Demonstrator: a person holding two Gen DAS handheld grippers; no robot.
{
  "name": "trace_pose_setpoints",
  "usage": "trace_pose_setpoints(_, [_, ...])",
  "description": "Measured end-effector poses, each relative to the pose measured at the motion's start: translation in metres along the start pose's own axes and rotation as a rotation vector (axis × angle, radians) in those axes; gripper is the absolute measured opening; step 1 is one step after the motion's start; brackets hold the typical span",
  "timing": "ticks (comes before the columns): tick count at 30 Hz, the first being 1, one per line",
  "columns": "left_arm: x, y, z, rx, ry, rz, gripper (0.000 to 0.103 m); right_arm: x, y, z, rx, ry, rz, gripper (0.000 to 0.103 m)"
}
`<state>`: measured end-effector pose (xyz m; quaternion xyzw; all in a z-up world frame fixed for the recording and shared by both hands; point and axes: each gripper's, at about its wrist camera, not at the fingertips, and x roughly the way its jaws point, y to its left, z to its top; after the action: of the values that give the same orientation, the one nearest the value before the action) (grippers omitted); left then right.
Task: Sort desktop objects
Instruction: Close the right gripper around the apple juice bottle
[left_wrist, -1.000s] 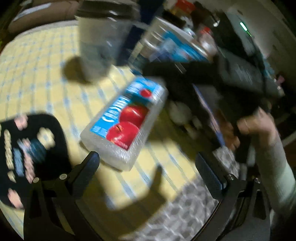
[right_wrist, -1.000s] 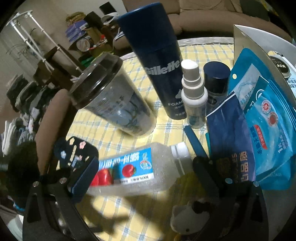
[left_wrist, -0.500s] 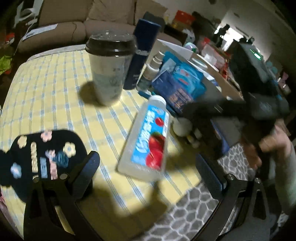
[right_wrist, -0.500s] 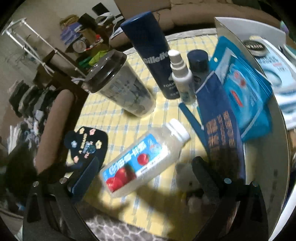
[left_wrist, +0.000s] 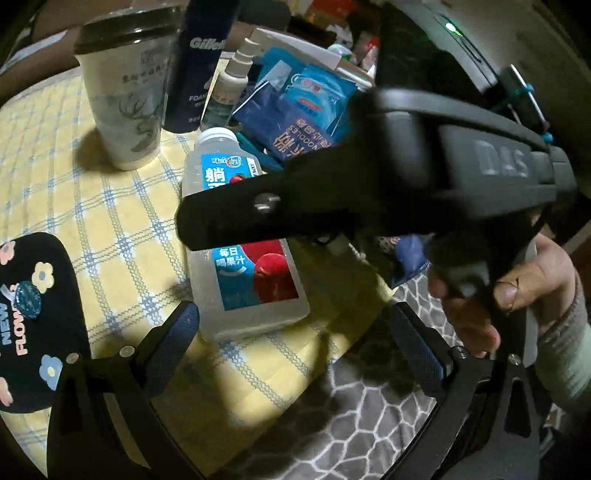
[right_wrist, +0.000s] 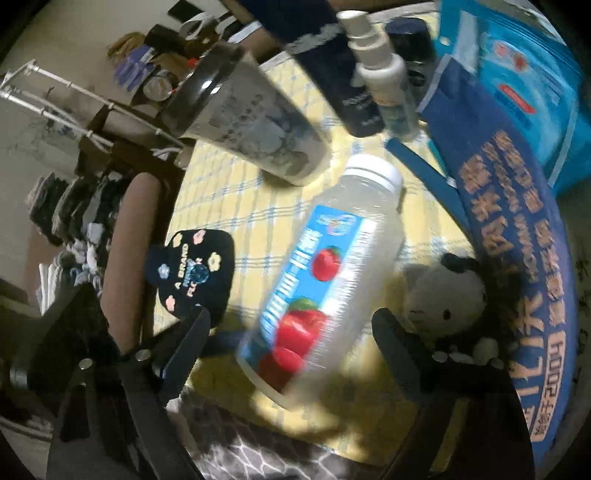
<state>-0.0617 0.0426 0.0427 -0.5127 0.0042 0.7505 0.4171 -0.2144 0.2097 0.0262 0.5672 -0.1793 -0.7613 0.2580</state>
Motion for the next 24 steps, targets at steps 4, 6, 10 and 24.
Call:
trace_pose_setpoints(4, [-0.005,0.017,0.003,-0.063,0.000,-0.002,0.103,0.008,0.004,-0.001,-0.063,0.006,-0.088,0.092])
trace_pose_setpoints(6, [-0.007,0.028,0.003,-0.102,0.006,-0.008,0.103,0.014,0.007,-0.003,-0.091,0.017,-0.118,0.092])
trace_pose_setpoints(10, [-0.020,0.038,0.005,-0.133,-0.010,-0.029,0.103,0.024,0.015,-0.004,-0.146,0.029,-0.186,0.092])
trace_pose_setpoints(24, [-0.016,0.029,-0.007,-0.108,0.039,-0.020,0.103,0.042,0.024,-0.011,-0.257,0.037,-0.293,0.075])
